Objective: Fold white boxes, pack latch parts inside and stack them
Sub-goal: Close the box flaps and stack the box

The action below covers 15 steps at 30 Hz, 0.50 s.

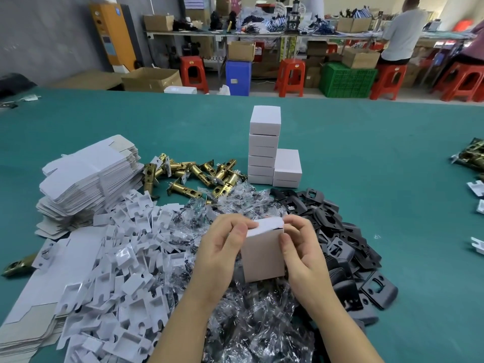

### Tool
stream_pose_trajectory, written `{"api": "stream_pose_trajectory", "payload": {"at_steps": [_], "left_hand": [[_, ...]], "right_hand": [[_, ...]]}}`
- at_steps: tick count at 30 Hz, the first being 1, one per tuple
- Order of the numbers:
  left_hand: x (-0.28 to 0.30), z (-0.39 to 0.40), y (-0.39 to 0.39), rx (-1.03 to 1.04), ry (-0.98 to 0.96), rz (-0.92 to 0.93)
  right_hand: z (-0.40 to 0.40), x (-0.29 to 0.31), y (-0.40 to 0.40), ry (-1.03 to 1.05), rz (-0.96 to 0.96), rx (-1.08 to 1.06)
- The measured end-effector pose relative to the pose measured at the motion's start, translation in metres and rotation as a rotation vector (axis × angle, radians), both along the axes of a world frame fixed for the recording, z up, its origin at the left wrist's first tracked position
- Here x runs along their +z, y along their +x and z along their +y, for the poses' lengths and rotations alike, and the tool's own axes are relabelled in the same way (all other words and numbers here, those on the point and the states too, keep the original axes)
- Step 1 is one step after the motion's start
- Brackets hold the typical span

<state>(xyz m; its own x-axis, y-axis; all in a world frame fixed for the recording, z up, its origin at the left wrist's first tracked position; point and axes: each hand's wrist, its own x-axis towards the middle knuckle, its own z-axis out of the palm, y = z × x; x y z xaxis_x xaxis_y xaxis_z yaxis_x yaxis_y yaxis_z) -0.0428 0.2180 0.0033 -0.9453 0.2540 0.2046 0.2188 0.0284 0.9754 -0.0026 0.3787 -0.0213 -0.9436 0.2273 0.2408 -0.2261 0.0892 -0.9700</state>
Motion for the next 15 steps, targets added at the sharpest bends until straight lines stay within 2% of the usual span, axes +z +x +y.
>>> {"api": "stream_pose_trajectory", "payload": {"at_steps": [3,7,15], "left_hand": [[0.002,0.006,0.002,0.060,-0.029,0.016],[-0.001,0.005,0.001,0.042,-0.059,0.041],[-0.004,-0.005,-0.005,-0.004,-0.238,0.120]], "right_hand": [[0.001,-0.003,0.000,-0.054,-0.006,0.015],[0.003,0.001,0.002,-0.075,0.008,0.037],[0.000,-0.001,0.001,0.058,-0.013,0.021]]}}
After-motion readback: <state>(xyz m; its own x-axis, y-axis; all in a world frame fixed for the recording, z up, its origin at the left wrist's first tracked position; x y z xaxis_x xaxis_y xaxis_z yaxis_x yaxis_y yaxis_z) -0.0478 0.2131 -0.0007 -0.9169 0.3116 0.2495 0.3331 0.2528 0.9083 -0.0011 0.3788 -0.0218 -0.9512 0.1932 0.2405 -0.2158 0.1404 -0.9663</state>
